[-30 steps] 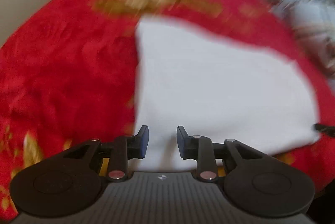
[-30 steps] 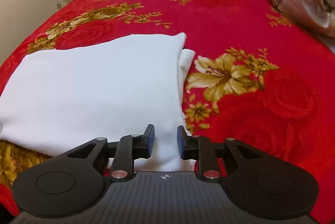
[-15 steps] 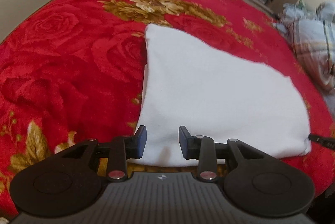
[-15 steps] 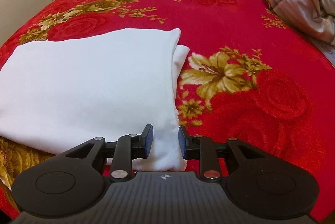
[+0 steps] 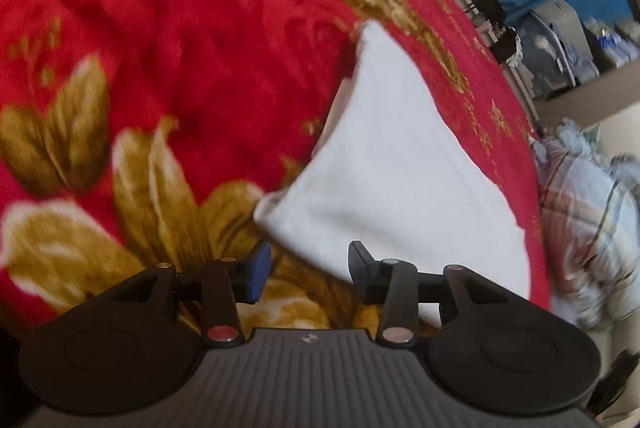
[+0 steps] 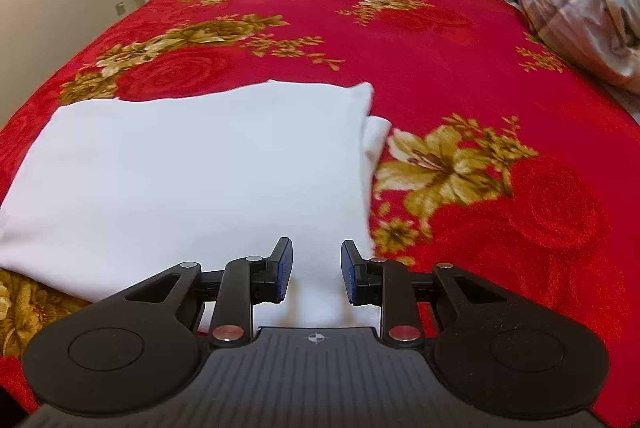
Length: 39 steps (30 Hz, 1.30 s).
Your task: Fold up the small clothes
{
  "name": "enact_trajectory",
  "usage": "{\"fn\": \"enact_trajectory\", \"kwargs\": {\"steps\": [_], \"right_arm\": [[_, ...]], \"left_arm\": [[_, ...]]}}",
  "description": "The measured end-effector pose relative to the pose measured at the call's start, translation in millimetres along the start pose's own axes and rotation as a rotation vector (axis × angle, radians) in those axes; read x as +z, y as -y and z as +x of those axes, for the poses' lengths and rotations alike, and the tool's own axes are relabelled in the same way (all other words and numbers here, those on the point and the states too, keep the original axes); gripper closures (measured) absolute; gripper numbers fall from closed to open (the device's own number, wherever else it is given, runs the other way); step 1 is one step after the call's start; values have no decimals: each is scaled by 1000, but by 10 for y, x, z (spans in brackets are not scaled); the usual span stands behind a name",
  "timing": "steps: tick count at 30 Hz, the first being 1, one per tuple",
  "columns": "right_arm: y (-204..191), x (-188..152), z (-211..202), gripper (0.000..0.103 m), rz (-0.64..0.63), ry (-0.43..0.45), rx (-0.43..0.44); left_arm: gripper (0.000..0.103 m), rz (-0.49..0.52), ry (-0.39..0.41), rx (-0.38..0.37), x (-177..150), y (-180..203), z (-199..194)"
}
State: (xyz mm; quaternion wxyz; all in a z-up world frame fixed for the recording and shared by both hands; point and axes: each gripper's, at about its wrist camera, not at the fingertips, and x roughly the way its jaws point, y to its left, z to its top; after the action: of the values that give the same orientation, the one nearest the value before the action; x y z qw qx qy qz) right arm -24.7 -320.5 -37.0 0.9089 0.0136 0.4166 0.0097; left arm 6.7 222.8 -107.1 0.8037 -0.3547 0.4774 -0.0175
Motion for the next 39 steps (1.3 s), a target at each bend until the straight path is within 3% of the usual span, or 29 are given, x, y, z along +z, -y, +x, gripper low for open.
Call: {"fn": "enact_trajectory", "kwargs": {"steps": [5, 18, 19, 21, 27, 30, 33, 36, 39], "right_arm": [[-78, 45, -10, 75, -19, 10, 13], [-24, 40, -47, 75, -19, 19, 0], [-16, 36, -48, 75, -19, 18, 0], [-6, 30, -48, 75, -19, 17, -1], [32, 18, -73, 75, -18, 20, -2], [67, 17, -95, 75, -11, 23, -3], [160, 29, -128, 75, 15, 35, -19], [392, 79, -193, 75, 87, 73, -67], [692, 86, -223, 75, 186, 93, -116]], "left_arm": [[57, -78, -2, -2, 39, -91, 158], [56, -41, 87, 34, 71, 68, 296], [58, -31, 95, 41, 74, 81, 301], [83, -7, 108, 57, 68, 118, 295], [92, 80, 173, 76, 57, 363, 176], [98, 192, 242, 61, 48, 785, -2], [99, 335, 286, -16, -41, 1432, -100], [99, 478, 279, -132, -323, 2204, -15], [99, 625, 236, -229, -805, 2933, 239]]}}
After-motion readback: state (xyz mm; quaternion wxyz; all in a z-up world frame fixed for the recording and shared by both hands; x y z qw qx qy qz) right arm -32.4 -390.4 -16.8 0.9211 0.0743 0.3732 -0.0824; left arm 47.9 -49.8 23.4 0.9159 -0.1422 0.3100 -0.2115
